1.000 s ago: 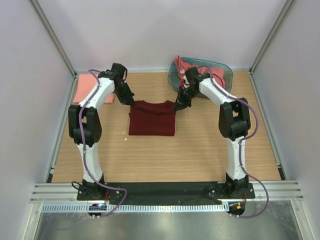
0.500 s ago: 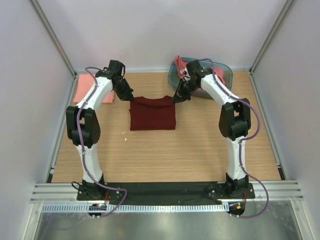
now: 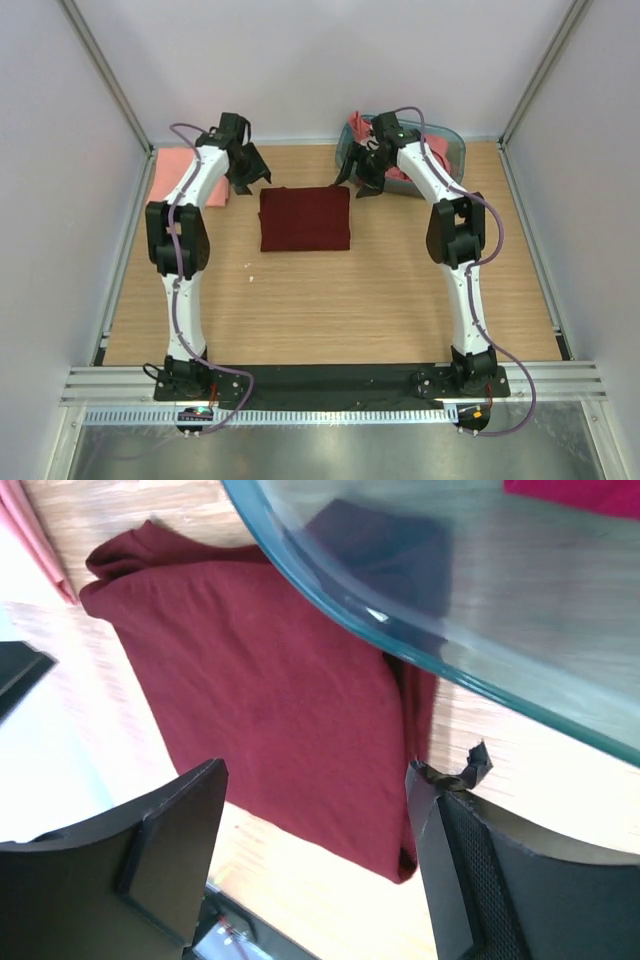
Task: Fold and stack the t-shirts
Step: Fold the tshirt
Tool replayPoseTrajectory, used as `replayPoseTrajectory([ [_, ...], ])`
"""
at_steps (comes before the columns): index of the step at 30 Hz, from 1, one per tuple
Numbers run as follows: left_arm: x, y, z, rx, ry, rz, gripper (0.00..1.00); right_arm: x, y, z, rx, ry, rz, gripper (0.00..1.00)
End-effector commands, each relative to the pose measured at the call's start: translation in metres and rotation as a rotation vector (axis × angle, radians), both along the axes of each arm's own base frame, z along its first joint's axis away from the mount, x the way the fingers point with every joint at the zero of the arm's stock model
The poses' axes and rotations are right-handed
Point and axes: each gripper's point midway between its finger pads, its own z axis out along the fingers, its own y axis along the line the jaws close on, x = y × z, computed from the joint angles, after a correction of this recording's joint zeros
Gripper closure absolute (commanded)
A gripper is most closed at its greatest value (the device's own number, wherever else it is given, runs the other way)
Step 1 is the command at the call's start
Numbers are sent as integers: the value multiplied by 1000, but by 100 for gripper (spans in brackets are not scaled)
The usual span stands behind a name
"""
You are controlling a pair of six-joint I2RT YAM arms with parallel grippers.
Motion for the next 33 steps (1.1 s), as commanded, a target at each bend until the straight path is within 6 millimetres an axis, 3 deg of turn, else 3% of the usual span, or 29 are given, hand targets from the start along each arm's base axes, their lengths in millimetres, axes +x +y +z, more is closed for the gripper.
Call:
replayPoseTrajectory([
  [1,1,12,77,48,-167,-1,39,-6,-9,62,-57,-142,34,21],
  [3,-16,12,71,60,-138,-18,41,-21,-3,63,-72,-138,76,21],
  [4,-23,7,84,42,-171,-32,43,-26,1,62,-68,-137,92,22],
  [5,-26,1,83,19,-178,-45,45,-33,7,61,-58,-130,113,23],
  [6,-39,-6,63,7,-131,-71,49,-46,18,53,-66,-113,147,23],
  [9,-56,-31,35,-68,-57,-147,55,-53,32,33,-76,-93,178,29],
  [12,-62,-52,7,-108,17,-208,60,-52,42,11,-102,-74,189,44],
  [17,-75,-51,-33,-1,129,-240,62,-52,31,-23,-189,-32,173,48],
  [20,-94,-48,-56,30,218,-241,63,-64,24,-41,-236,10,185,51],
  [23,-118,-48,-74,59,294,-255,64,-92,7,-69,-289,89,191,52],
  [28,-153,-56,-79,84,320,-277,64,-121,-6,-78,-300,121,195,53],
  [31,-185,-59,-90,95,370,-297,63,-148,-10,-79,-283,163,201,53],
  [32,-191,-63,-83,83,360,-300,63,-166,-16,-87,-294,206,205,53],
  [33,-202,-67,-82,86,368,-316,63,-171,-15,-74,-280,184,202,53],
])
